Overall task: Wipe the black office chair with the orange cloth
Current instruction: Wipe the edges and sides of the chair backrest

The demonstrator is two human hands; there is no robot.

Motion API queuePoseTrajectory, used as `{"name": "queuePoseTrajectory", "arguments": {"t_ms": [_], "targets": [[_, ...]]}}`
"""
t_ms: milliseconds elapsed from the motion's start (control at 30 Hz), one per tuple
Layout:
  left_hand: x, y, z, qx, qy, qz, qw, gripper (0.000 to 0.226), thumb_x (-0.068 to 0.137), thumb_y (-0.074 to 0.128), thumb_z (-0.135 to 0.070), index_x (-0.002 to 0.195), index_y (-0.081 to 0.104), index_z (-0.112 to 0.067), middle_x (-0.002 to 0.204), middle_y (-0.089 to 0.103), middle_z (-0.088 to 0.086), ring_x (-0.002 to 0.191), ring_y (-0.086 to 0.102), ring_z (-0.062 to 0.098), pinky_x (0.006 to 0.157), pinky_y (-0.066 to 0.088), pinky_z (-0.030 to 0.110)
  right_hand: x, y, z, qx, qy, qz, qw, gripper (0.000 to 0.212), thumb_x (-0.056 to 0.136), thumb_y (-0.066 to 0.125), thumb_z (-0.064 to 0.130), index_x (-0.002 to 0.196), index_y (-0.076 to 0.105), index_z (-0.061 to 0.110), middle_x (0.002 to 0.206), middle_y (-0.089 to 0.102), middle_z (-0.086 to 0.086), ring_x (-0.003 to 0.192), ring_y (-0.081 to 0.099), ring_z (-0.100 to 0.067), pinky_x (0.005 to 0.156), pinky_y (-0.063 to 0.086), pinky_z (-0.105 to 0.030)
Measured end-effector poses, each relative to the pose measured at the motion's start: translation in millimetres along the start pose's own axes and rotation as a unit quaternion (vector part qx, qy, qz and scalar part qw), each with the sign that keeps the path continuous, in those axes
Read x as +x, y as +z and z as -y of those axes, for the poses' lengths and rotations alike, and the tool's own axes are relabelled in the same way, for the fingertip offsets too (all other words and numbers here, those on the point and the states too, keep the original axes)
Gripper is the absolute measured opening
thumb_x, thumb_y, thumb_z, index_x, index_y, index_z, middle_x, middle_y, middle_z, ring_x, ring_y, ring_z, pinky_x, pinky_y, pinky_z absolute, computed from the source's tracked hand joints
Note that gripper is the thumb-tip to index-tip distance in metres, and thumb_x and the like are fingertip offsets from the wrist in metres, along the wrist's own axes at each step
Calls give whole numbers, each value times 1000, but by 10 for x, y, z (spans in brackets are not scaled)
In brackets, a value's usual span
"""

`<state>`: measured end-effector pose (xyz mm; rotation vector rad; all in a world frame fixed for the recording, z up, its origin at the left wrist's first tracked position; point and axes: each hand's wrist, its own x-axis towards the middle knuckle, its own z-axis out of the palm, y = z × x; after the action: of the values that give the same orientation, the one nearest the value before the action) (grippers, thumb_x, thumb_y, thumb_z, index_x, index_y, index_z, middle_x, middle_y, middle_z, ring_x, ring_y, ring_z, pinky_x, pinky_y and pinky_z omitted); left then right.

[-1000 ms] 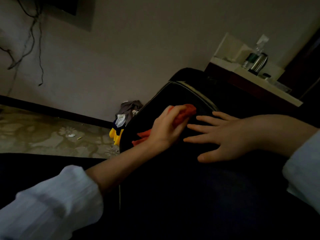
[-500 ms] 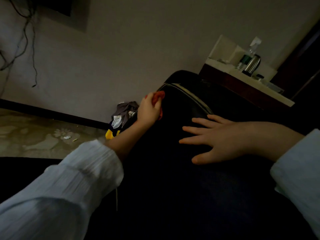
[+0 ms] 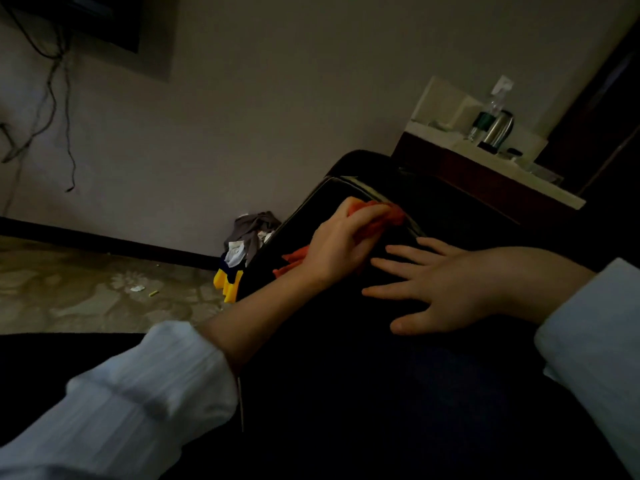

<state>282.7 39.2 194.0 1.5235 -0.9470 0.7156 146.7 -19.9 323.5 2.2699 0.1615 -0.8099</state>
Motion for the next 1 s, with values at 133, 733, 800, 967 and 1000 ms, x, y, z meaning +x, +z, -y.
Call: {"name": "queuePoseTrajectory", "arguments": {"t_ms": [133, 733, 800, 967, 1000], "targets": [[134, 50, 349, -24, -142, -48, 988, 37, 85, 43, -51, 116, 57, -39, 117, 61, -2, 84, 66, 25, 74, 55, 46, 9, -17, 4, 6, -1, -14, 1000, 59, 96, 26, 57, 148, 1, 45, 156, -20, 9, 141, -25, -13, 113, -16, -40], [737, -147, 683, 61, -241, -43, 968, 17, 89, 60, -19, 102, 70, -14, 100, 67, 15, 97, 60, 28, 84, 47, 34, 82, -65, -166, 27, 27, -61, 997, 55, 97, 25, 56, 147, 4, 47, 157, -16, 11, 143, -21, -17, 113, -15, -41], [779, -105, 672, 98, -221, -16, 970, 17, 90, 60, -20, 102, 70, -16, 100, 67, 15, 97, 60, 29, 83, 46, 33, 84, -69, -163, 30, 29, -54, 998, 55, 97, 25, 56, 147, 3, 47, 157, -16, 11, 143, -21, -18, 113, -15, -41], [876, -160, 560, 131, -204, 51, 969, 19, 90, 58, -20, 102, 70, -11, 96, 69, 15, 93, 63, 32, 78, 50, 38, 97, -82, -141, 25, 33, -37, 998, 57, 97, 26, 56, 147, 1, 46, 157, -19, 10, 142, -23, -19, 113, -16, -43], [874, -174, 511, 138, -179, 70, 972, 18, 90, 58, -19, 100, 69, -10, 94, 69, 15, 92, 63, 32, 77, 50, 38, 92, -88, -136, 26, 33, -34, 999, 57, 97, 26, 56, 147, 1, 45, 157, -18, 10, 142, -22, -20, 113, -16, -43]]}}
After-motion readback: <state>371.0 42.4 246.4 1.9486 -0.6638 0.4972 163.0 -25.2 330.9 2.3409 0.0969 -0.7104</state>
